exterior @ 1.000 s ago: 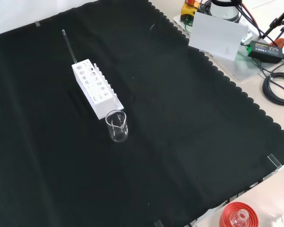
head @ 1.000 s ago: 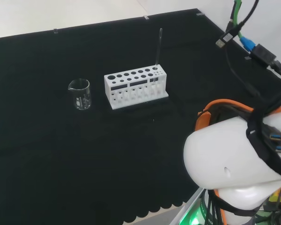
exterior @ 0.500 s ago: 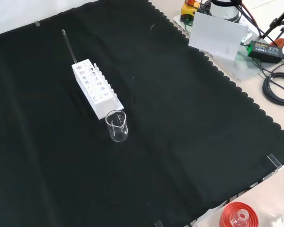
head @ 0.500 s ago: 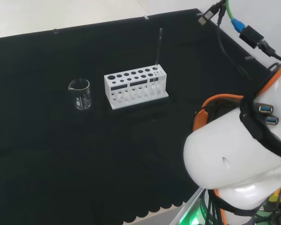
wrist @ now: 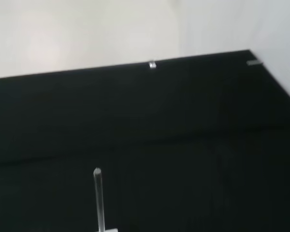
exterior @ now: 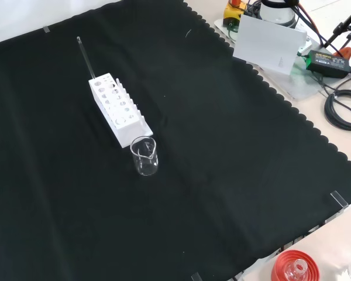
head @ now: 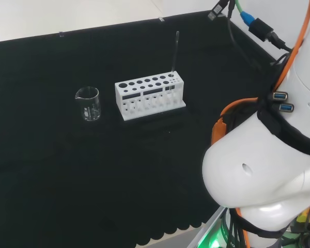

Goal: Take the glass rod from the white test tube rack.

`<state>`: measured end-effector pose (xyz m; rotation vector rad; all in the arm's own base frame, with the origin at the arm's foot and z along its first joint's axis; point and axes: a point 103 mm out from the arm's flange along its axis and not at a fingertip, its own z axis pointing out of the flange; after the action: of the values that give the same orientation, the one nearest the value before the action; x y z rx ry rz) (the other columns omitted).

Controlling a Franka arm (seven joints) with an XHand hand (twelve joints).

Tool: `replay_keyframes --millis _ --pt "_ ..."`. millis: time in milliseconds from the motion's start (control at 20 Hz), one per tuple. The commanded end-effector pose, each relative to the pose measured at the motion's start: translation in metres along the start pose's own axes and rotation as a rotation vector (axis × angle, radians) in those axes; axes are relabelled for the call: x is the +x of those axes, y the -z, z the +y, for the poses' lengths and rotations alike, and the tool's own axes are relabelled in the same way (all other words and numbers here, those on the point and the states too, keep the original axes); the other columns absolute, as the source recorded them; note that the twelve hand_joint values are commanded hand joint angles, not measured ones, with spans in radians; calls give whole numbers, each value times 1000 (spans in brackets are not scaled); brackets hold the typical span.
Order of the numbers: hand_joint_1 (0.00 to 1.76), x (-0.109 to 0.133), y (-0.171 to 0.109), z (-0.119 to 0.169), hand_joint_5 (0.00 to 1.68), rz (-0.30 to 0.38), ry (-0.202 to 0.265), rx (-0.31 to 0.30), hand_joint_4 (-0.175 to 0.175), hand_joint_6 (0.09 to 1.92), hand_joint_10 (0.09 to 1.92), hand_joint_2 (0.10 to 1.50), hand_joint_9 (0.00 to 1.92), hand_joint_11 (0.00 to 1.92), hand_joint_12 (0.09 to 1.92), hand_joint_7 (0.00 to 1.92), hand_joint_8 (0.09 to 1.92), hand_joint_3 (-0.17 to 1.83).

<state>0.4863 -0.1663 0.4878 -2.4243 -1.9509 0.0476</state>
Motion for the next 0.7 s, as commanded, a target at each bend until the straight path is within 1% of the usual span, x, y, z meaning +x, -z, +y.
replay_keyframes --millis 50,200,450,700 --pt "441 15 -18 15 340 11 55 36 -48 87 874 1228 484 258 1436 382 835 -138" --pt "439 22 -27 21 356 22 78 44 -49 87 875 1235 503 273 1431 403 842 -138" --pt "437 32 -43 27 405 30 101 73 -51 98 866 1268 542 314 1406 435 841 -135" --pt "438 37 -57 29 412 31 119 88 -53 118 864 1275 580 353 1399 462 845 -140"
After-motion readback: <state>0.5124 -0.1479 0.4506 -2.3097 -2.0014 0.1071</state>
